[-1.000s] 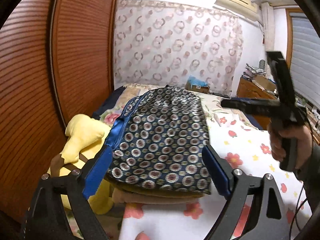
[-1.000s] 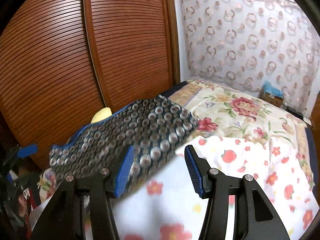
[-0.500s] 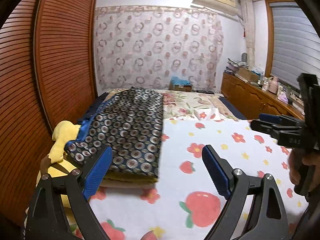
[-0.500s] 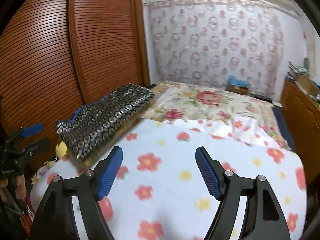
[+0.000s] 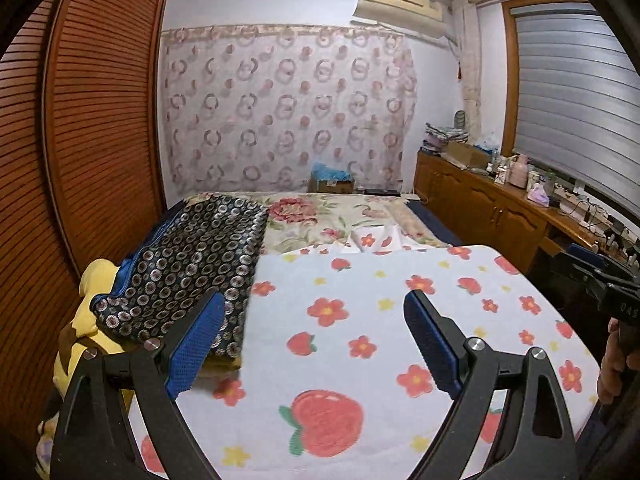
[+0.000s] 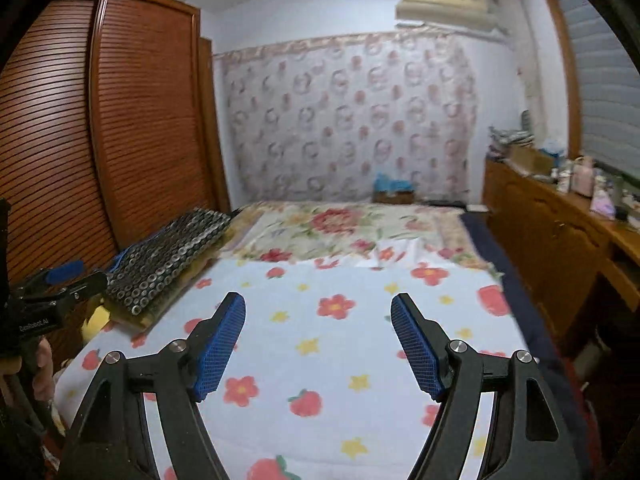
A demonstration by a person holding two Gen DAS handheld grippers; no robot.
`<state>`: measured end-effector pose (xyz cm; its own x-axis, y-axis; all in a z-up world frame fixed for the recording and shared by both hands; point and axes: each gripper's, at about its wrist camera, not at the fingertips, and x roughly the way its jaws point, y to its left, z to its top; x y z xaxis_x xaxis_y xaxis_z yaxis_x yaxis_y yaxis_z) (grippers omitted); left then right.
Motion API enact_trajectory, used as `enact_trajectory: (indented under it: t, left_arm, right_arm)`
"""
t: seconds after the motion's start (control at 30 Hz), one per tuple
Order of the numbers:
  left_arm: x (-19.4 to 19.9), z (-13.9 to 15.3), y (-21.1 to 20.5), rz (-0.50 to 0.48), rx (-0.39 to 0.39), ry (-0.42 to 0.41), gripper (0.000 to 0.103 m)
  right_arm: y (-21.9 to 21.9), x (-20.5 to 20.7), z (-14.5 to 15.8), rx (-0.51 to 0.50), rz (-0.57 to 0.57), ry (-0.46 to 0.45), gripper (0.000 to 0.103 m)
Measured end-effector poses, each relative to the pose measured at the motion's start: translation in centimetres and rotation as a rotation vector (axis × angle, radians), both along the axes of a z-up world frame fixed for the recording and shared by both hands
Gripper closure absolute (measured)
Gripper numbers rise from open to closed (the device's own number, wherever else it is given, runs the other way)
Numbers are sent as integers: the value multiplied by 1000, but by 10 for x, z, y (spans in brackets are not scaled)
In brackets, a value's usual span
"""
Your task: Fold small clothes
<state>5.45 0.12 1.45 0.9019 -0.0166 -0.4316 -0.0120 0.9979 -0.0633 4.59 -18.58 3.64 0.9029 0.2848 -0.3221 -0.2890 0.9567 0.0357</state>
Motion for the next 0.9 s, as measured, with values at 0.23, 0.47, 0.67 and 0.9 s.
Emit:
enact_trajectory:
  t: [0.23, 0.47, 0.67, 0.9]
  left_arm:
    - [-1, 5, -9, -9, 15, -8, 12]
    - [-2, 8, -12, -7, 13, -15, 12]
    - [-5, 9, -12, -12, 17, -16, 12]
    - [-8, 12, -12, -10, 17, -24, 12]
  right_arm:
    - [21, -9, -11, 14, -23, -33, 26]
    - [17, -10, -23, 20, -28, -32, 26]
    - [6, -11, -21, 16, -41, -36, 26]
    - [0, -11, -19, 19, -43, -38, 26]
